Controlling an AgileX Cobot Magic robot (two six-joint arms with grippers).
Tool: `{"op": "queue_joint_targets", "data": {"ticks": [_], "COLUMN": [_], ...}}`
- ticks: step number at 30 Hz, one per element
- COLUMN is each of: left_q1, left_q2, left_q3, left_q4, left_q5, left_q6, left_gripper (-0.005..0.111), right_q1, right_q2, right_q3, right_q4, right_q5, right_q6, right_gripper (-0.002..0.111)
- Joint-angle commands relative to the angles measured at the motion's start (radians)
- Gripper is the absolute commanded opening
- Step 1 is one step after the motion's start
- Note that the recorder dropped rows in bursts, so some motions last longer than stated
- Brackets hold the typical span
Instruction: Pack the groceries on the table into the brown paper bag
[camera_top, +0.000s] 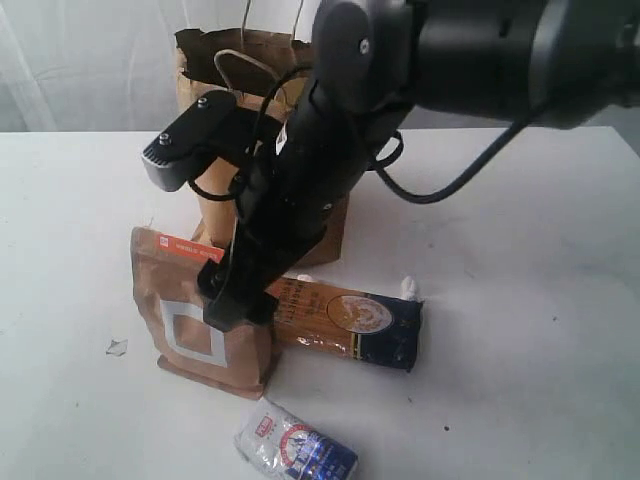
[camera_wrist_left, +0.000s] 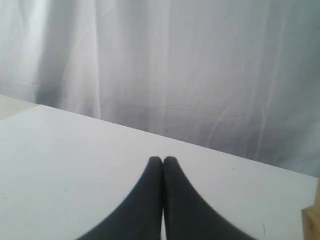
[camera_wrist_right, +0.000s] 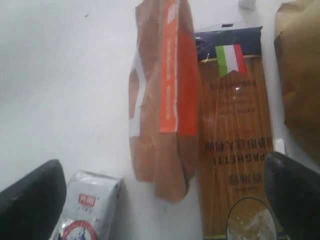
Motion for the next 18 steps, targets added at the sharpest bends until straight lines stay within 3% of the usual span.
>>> {"op": "queue_joint_targets", "data": {"ticks": [1, 7, 14, 18], "left_q1": [-0.009, -0.009, -0.009, -0.009], "left_q2": [-0.060, -0.150, -0.186, -0.267], "left_q3": [0.003, 0.004, 0.009, 0.009], "left_q4": [0.014, 0.014, 0.014, 0.014], "left_q5": [0.000, -0.261, -0.254, -0.229], "left_q6": [-0.010, 0.099, 0.029, 0.137], "left_gripper": [0.000, 0.000, 0.000, 0.000], "right_q1": [0.002, 0.002, 0.002, 0.002], "right_q2": [0.047, 0.099, 0.138, 0.161], "right_q3": [0.001, 0.001, 0.001, 0.001], "right_q4": [0.005, 0.036, 0.028, 0.030], "right_q5": [-0.082, -0.093, -0.139, -0.148], "right_q6": [-0.011, -0.011, -0.011, -0.011], "right_gripper": [0.100, 0.100, 0.100, 0.100]}}
